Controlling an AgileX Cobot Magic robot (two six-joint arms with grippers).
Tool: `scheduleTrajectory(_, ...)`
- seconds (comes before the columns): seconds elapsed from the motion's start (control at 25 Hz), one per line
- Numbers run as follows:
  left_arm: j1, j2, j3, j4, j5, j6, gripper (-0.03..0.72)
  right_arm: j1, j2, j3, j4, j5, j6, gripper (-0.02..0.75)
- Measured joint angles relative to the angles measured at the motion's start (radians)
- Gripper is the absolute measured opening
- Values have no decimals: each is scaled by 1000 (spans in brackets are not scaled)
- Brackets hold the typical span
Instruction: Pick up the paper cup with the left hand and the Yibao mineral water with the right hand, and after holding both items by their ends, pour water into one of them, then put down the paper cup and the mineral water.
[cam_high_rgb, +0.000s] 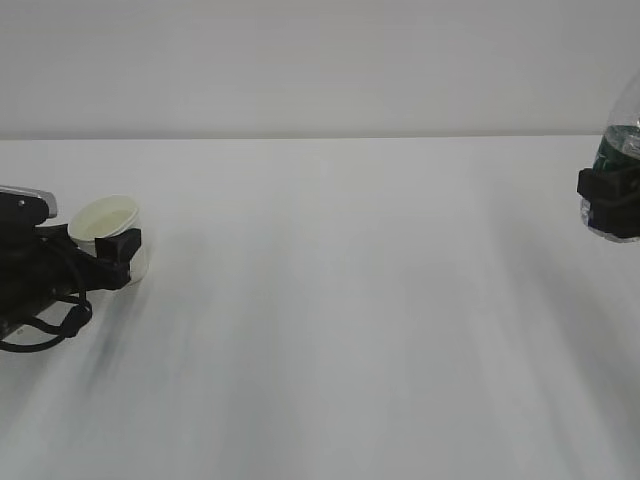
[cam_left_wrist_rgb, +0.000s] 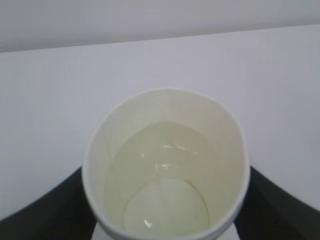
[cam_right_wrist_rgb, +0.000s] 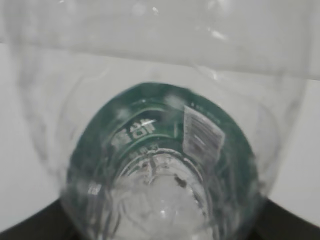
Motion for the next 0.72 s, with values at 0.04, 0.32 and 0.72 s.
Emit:
scheduleTrajectory(0.04,0,0,0,0,0,0,552,0,0,0,0,0,0,401)
scheduleTrajectory(0.32,0,0,23,6,-2,0,552,0,0,0,0,0,0,401)
scheduleTrajectory(0.72,0,-7,68,6,-2,0,552,0,0,0,0,0,0,401)
